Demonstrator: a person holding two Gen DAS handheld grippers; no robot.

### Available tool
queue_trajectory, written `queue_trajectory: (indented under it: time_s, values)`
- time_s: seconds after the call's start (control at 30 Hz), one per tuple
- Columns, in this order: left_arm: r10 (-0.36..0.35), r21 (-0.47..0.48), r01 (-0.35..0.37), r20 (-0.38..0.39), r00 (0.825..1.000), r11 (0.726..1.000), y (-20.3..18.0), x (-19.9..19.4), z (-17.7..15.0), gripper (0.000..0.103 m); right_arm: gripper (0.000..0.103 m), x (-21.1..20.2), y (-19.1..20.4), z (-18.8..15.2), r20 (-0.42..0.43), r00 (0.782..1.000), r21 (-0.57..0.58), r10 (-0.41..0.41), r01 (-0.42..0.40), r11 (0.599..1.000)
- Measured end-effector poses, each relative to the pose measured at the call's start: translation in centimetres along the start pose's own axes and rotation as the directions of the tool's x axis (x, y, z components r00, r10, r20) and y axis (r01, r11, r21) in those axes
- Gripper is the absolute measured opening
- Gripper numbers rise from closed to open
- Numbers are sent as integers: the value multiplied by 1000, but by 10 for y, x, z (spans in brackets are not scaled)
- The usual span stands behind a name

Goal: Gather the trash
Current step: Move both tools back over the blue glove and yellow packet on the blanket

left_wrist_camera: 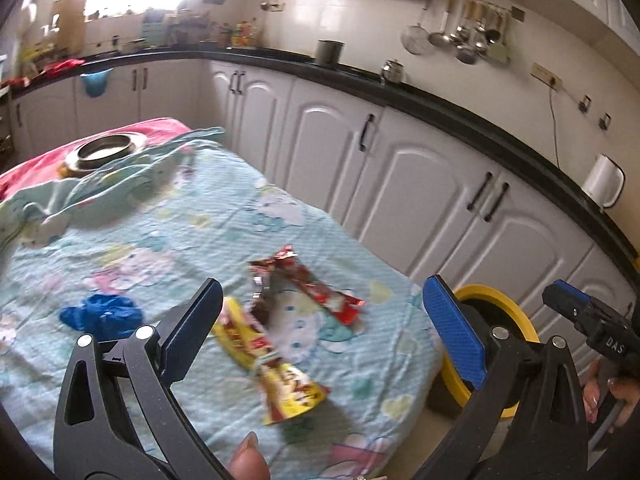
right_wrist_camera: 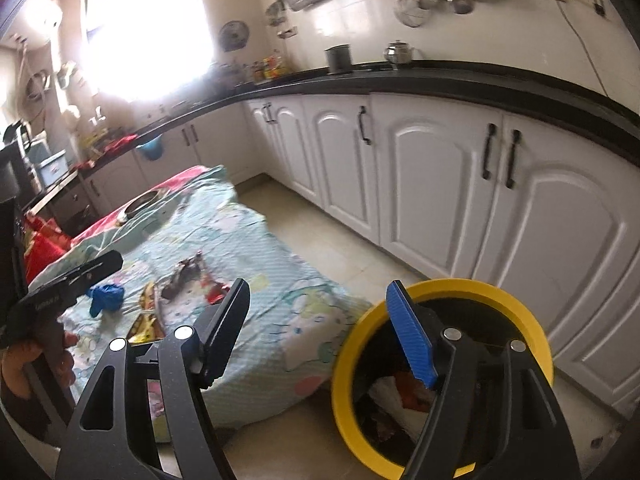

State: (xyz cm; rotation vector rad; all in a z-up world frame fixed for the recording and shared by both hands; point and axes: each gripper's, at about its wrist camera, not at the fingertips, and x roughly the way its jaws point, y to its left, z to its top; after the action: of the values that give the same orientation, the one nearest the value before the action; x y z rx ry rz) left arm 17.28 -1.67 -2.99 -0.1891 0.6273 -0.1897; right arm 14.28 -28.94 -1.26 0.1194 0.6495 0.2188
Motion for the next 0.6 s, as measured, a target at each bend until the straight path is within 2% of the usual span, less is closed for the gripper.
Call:
queue_trajectory:
  time_s: [0.33,0.6]
  values:
    - [85,-61,-83,26,996,995,46,-16,-1,92,68,16,55,1,-49,995,-85,88,-91,992]
    - [176,-104,-171,41,984,980,83,-24,-3,92,68,39,107,-1,-110,979,-146,169,-184,972]
